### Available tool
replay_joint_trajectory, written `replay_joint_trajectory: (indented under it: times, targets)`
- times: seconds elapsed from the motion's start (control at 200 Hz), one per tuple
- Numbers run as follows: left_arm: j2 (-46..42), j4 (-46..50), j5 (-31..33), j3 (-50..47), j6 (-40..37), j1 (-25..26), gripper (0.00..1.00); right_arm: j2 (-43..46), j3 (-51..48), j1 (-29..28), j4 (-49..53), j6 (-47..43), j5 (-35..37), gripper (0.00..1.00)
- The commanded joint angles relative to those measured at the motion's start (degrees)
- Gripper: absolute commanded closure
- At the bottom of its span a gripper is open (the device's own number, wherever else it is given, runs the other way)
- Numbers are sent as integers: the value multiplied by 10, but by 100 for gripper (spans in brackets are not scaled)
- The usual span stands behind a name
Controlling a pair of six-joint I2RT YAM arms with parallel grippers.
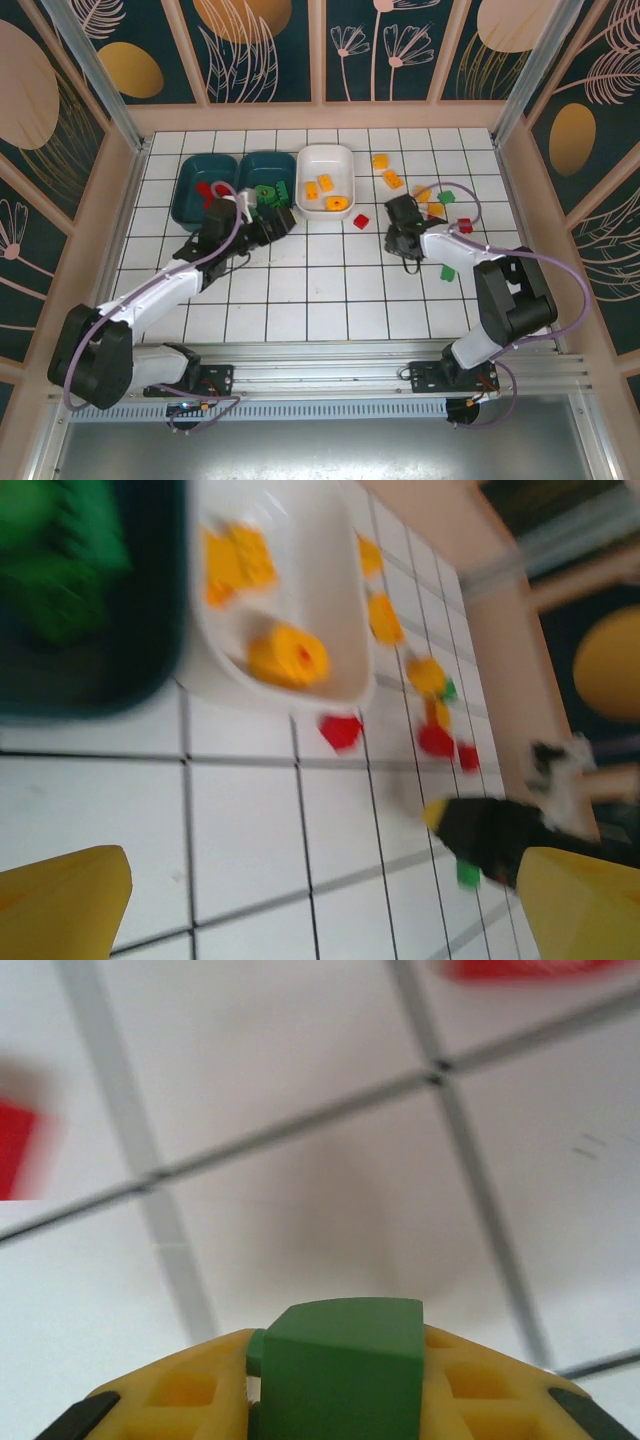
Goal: Sort the legos into containers by color
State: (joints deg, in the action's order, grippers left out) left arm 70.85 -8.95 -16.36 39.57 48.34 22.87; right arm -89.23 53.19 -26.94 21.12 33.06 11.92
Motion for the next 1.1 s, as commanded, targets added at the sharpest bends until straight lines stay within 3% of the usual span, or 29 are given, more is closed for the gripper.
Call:
replay_joint_trajectory:
  times: [0.0,0.08,0.225,0.45,0.631,0.746,0.886,1.096]
  targets:
    - [-45,74,101,4,49,-80,2,-8,96,-73,-25,-22,13,74]
    - [-67,89,126,-12,71,-125,1,-63,169,-120,-68,-44,-14,74]
    - [-99,115,159,-32,86,-155,1,-215,348,-177,-67,-91,-20,73]
    - [-141,131,138,-64,91,-157,1,-386,570,-185,-19,-115,-83,70]
    - [-157,80,85,-91,85,-158,1,-437,675,-195,33,-151,-91,49]
    - [-148,-15,12,-110,104,-157,1,-427,686,-199,43,-159,-75,37]
    - [-124,-41,-23,-103,98,-157,2,-381,653,-201,51,-161,-30,36]
    - [-89,-133,-82,-119,99,-125,1,-170,360,-158,22,-86,82,36]
